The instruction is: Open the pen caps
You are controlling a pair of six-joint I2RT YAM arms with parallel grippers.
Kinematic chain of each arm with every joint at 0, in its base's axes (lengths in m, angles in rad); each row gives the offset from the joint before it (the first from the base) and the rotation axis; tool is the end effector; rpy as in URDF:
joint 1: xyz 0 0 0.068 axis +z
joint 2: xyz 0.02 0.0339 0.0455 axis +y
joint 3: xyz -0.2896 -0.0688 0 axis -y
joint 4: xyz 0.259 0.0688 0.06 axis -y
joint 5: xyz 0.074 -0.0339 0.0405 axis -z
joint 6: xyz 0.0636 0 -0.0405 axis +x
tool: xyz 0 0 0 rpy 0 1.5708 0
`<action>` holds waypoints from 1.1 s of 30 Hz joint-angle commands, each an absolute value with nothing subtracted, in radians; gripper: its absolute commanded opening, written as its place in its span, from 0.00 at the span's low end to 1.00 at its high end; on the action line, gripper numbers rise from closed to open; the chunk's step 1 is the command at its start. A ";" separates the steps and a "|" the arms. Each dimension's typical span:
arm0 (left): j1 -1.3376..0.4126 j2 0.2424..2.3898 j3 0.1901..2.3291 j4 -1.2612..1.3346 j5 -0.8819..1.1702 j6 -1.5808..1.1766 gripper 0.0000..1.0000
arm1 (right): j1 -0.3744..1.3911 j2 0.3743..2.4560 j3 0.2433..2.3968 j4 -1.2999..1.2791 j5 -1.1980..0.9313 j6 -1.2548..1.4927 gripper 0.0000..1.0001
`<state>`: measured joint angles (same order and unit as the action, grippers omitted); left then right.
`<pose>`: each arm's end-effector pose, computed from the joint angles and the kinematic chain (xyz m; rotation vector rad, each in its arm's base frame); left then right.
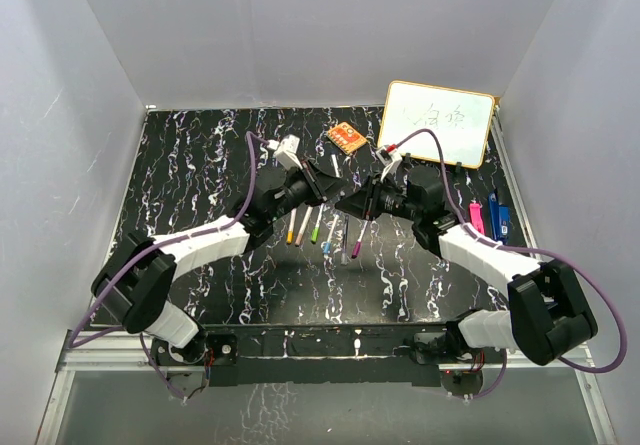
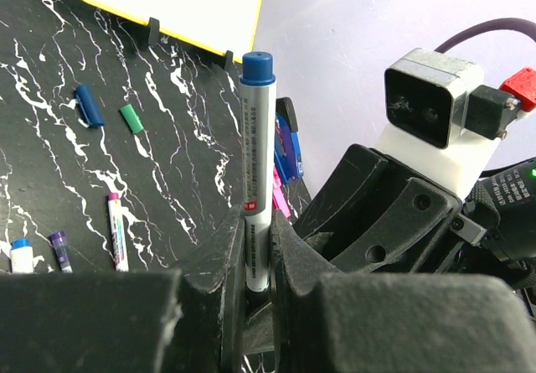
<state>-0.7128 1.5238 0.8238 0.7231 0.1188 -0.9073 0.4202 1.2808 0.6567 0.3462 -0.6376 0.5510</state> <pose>0.2827 -0.2544 0.2850 -0.0627 1.7176 -1.3420 0.2610 0.1581 0.2540 -0.3531 1.9546 1.2414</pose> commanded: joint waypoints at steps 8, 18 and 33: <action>-0.497 1.435 0.963 0.684 -0.005 -0.738 0.00 | 0.479 1.271 0.606 0.308 -0.680 0.509 0.00; -0.410 1.463 1.009 0.683 -0.065 -0.709 0.00 | 0.491 1.257 0.585 0.300 -0.674 0.503 0.00; -0.372 1.556 1.296 -0.332 -0.128 -0.423 0.00 | 0.490 1.302 0.803 0.056 -0.245 0.405 0.00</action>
<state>-0.3943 1.4998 1.2228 0.0292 -0.0719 -0.5526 0.4900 1.2812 0.6922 0.0956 -0.3939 0.4637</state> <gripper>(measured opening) 0.091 0.131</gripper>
